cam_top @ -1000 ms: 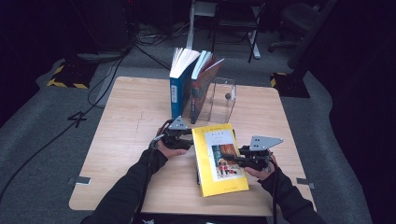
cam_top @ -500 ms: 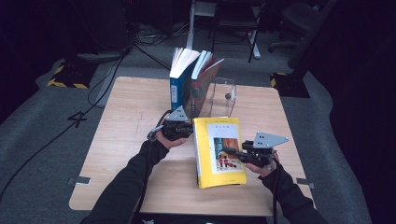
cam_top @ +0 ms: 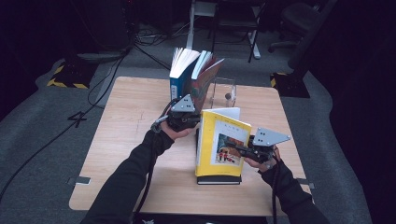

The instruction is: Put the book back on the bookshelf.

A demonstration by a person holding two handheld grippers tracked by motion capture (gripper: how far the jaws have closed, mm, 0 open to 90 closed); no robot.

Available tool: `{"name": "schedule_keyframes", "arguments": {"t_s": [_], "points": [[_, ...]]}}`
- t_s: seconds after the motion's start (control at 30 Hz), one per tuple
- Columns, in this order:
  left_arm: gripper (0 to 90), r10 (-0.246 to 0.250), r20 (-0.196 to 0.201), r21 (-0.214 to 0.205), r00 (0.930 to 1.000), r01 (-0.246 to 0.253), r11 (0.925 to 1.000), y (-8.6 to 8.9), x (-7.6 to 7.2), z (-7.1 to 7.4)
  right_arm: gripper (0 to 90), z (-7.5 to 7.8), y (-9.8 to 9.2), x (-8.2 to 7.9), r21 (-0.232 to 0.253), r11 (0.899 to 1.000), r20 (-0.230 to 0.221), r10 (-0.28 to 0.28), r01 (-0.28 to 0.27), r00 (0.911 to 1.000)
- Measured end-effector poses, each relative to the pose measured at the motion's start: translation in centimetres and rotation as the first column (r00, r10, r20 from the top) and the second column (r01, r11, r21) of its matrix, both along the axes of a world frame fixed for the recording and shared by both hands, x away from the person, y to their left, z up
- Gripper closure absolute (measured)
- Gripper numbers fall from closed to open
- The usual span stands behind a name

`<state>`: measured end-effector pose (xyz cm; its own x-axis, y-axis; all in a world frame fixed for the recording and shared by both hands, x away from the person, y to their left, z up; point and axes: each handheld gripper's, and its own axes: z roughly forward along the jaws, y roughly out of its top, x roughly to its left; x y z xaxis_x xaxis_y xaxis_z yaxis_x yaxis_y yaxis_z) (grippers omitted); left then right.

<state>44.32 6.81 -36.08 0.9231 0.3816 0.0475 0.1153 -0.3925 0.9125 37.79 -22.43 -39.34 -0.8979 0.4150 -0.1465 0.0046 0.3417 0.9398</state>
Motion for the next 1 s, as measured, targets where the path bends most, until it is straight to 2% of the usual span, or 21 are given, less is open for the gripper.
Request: {"name": "schedule_keyframes", "arguments": {"t_s": [0.2, 0.43, 0.6, 0.77, 0.83, 1.0], "points": [[89.9, 0.01, 0.034, -0.009, 0.9994, -0.01, 0.9999, 0.4, -0.7, 1.3, 85.5, 0.5, 0.2, 0.2, 0.004, 0.999, 0.037, -0.035, 0.035, 0.9987], [89.3, 0.011, 0.046, -0.038, 0.9989, -0.009, 0.9992, 0.8, -2.2, 1.4, 85.6, 0.5, 0.4, -0.8, -0.008, 1.0, 0.074, -0.015, 0.015, 0.9971], [85.2, 0.0, 0.069, -0.036, 0.9976, 0.002, 0.9994, 0.7, -3.6, 1.5, 85.7, 0.4, 0.0, -1.8, -0.005, 1.0, 0.089, 0.013, -0.012, 0.9959], [79.5, -0.004, 0.069, -0.031, 0.9976, 0.007, 0.9995, 0.3, -4.9, 0.6, 85.8, 0.1, -0.7, -2.9, 0.01, 0.999, 0.077, 0.035, -0.035, 0.9964], [78.4, -0.006, 0.077, -0.018, 0.997, 0.008, 0.9998, 0.1, -5.5, 0.2, 85.8, 0.0, -0.9, -3.1, 0.006, 0.999, 0.077, 0.034, -0.034, 0.9965], [75.5, -0.005, 0.064, -0.02, 0.9979, 0.007, 0.9998, 0.2, -6.3, -0.8, 85.7, -0.1, -0.9, -3.8, -0.004, 0.999, 0.085, 0.042, -0.042, 0.9954]]}}
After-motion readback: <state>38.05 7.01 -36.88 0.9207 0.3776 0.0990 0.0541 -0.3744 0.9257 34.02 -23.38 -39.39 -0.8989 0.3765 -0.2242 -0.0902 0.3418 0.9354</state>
